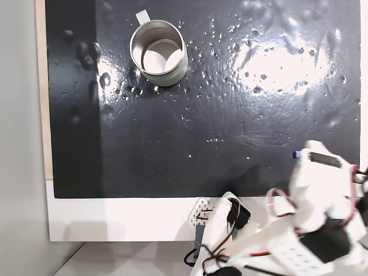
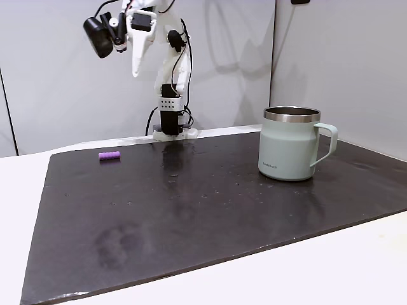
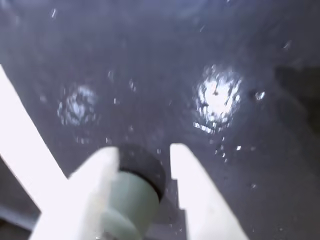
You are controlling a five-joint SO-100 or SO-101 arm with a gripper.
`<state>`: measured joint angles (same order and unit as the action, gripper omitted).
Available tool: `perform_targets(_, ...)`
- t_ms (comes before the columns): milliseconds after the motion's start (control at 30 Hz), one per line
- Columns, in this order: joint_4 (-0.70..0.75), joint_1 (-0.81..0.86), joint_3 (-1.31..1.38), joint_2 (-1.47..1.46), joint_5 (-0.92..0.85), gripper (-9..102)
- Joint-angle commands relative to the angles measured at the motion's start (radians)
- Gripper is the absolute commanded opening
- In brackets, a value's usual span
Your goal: Grasp a pengrip and put it in the cup.
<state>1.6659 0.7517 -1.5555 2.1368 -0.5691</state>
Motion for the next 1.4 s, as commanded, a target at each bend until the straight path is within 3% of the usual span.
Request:
perform_targets(0, 0.008, 0.106, 0.112, -0.155, -0.087, 19)
perform_targets(700, -0.049, 0.222, 0.173, -0.629, -0.272, 22)
perform_targets(1367, -0.239, 0.227, 0.176, -0.913, -0.302, 21)
